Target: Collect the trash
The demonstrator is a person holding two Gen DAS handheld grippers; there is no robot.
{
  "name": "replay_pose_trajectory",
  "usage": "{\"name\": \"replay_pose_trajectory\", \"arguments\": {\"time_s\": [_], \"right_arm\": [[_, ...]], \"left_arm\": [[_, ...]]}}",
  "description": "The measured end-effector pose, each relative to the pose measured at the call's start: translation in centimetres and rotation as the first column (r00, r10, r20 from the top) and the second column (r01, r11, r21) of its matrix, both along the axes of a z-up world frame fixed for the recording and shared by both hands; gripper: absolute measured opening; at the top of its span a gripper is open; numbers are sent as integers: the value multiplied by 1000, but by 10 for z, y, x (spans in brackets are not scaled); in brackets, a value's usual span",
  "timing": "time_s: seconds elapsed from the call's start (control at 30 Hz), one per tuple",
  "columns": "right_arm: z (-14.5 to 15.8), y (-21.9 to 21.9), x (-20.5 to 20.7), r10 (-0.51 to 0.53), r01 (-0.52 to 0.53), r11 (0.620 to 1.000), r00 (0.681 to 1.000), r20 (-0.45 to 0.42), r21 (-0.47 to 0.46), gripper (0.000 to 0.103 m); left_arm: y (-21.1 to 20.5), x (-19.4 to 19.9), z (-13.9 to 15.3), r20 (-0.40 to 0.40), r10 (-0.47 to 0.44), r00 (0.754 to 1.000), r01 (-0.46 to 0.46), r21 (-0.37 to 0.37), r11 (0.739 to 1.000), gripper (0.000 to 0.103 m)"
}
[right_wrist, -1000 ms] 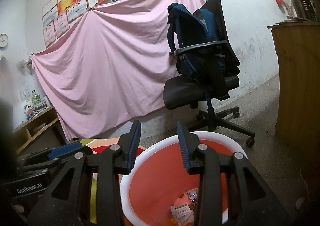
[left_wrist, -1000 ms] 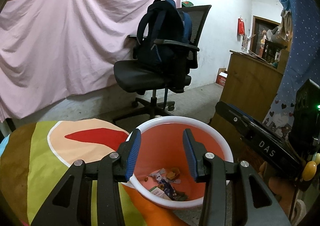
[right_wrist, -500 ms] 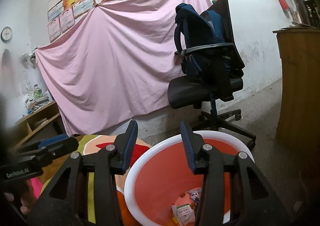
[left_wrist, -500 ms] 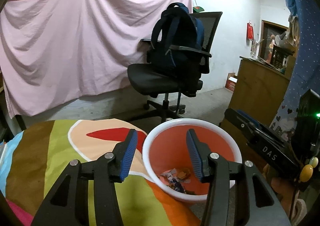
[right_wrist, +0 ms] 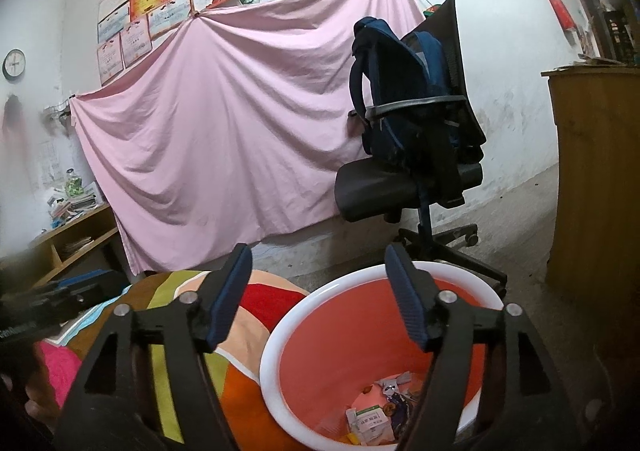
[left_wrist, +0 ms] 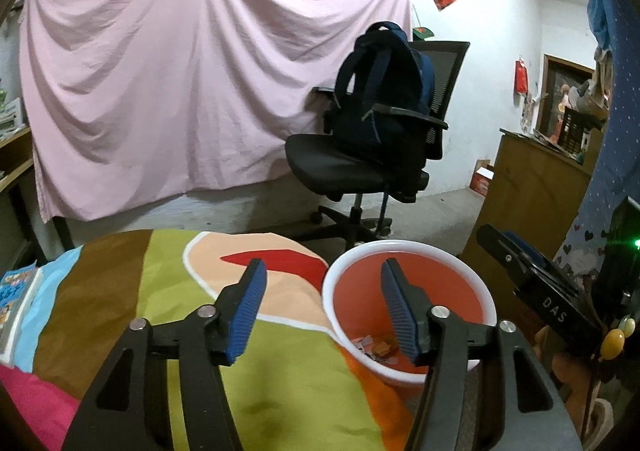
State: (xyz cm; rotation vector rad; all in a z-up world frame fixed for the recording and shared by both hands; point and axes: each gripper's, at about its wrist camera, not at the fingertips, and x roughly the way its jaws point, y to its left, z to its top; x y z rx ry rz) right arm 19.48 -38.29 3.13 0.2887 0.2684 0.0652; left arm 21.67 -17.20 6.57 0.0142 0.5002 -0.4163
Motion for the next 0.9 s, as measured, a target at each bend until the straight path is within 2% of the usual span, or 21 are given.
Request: {"name": "replay_pose_trajectory", "arguments": {"time_s": [0.07, 0.17, 0.27, 0.37, 0.5, 0.63, 0.77, 0.9], "right_arm": [[0, 4, -3, -8, 8, 1000, 1000, 7, -2, 99], [0, 7, -8, -18, 18, 1000, 1000, 17, -6, 103], [1, 14, -15, -28, 29, 999, 999, 31, -25, 103], [2, 22, -23, -35, 37, 998, 998, 44, -43, 103], [4, 32, -34, -34, 38, 997, 998, 61, -62, 103], [8, 41, -44, -33, 38, 997, 997, 70, -72, 103], [13, 48, -56, -27, 33, 997, 996, 84, -72, 103], [17, 55, -67, -25, 31, 997, 996, 87, -73, 103]], "left_arm": [[8, -5, 2, 7, 19, 1000, -19, -9, 1000, 64], [17, -11, 3, 7, 42, 999, -42, -19, 999, 64], [27, -21, 2, 9, 71, 997, -71, -24, 997, 66], [38, -29, 0, 12, 103, 995, -103, -34, 994, 73], [53, -45, -3, 32, 134, 990, -132, -43, 990, 77], [68, -63, -4, 74, 176, 982, -173, -52, 984, 97], [87, -78, -6, 84, 203, 976, -193, -117, 974, 99], [103, -88, -5, 83, 227, 970, -214, -146, 966, 99]]}}
